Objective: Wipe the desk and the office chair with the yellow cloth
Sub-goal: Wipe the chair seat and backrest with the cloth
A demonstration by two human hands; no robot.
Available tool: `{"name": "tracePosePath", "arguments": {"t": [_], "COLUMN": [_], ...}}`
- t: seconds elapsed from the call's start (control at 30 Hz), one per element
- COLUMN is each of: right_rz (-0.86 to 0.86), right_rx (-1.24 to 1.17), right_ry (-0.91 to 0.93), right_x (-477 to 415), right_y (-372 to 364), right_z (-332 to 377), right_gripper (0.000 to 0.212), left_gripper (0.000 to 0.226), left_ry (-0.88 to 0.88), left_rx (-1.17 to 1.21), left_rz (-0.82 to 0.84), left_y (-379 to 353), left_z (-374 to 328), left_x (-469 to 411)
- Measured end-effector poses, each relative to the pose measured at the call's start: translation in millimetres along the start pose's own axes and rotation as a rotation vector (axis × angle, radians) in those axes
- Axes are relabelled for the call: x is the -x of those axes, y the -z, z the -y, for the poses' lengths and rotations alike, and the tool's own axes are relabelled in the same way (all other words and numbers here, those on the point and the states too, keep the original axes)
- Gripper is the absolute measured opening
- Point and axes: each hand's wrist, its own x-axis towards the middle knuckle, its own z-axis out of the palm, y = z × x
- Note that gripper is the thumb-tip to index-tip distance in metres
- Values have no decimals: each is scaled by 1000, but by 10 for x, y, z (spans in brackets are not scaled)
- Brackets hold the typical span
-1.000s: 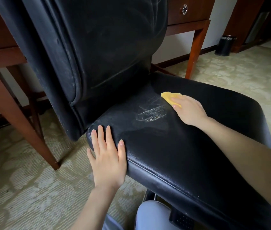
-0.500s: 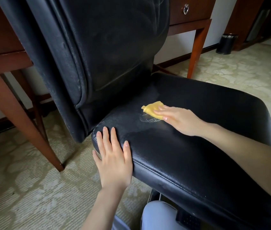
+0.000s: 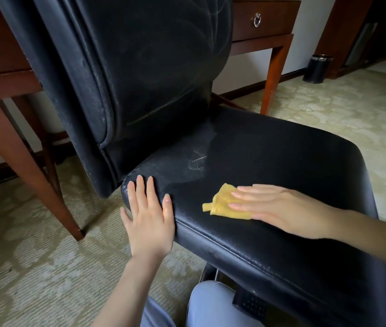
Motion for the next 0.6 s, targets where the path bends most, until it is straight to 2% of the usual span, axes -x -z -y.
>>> {"name": "tracePosePath", "arguments": {"t": [0.07,0.1,0.2,0.27,0.47,0.6], "right_rz": [2,22,-8,-26,1,-54], "right_rx": [143,144,-10,-18,32,59], "right_ry": [-48,-132,-377,-472,-680,-790], "right_x": [-55,-88,-269,-474,-1222,-1694], "right_y": [11,9,25,11,-97,-184], "right_z": [-188,-293,-620,-799,-1145,-1117], "right_gripper": [51,51,45,44,44,44], "left_gripper": [68,68,69,72,71,68], "left_ry": [-7,-8,-12,-21,-47,-55], "left_rx": [-2,0,5,9,16,12], "left_rz": [-15,-24,-58,-72,-98,-106], "left_y": [-10,-18,-50,-70,-108,-121], "left_z": [4,8,15,19,50,61], "left_x": [7,8,2,-7,-10,-19]}}
